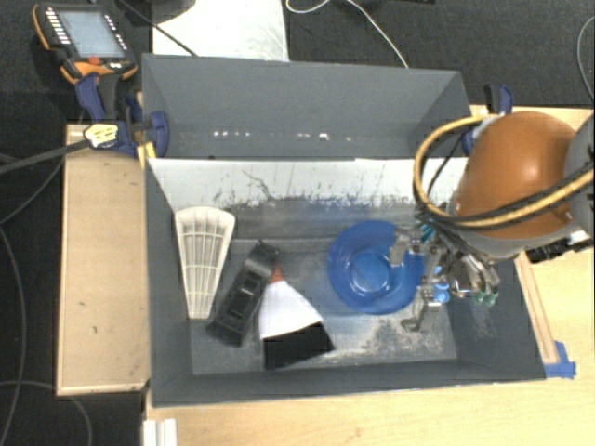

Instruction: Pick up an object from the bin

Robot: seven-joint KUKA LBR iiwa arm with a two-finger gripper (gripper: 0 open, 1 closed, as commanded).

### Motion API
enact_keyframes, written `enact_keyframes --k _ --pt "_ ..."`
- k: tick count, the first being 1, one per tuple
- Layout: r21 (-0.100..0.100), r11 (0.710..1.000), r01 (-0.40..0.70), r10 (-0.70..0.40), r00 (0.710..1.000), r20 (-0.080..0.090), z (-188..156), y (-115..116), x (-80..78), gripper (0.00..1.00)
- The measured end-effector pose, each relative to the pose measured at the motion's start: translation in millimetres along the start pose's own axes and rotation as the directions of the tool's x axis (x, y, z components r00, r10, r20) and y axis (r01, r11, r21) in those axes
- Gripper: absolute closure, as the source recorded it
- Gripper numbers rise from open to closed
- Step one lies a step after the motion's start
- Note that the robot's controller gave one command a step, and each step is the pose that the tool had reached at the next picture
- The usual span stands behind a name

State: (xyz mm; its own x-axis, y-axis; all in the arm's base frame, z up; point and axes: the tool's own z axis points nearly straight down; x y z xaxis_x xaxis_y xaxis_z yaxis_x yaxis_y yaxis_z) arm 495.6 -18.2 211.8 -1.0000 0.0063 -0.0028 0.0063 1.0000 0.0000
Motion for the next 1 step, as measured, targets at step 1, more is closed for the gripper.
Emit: enact_keyframes --k 1 --pt "0.0 1.0 0.0 0.0 1.0 0.0 0.0 0.0 0.0 0.0"
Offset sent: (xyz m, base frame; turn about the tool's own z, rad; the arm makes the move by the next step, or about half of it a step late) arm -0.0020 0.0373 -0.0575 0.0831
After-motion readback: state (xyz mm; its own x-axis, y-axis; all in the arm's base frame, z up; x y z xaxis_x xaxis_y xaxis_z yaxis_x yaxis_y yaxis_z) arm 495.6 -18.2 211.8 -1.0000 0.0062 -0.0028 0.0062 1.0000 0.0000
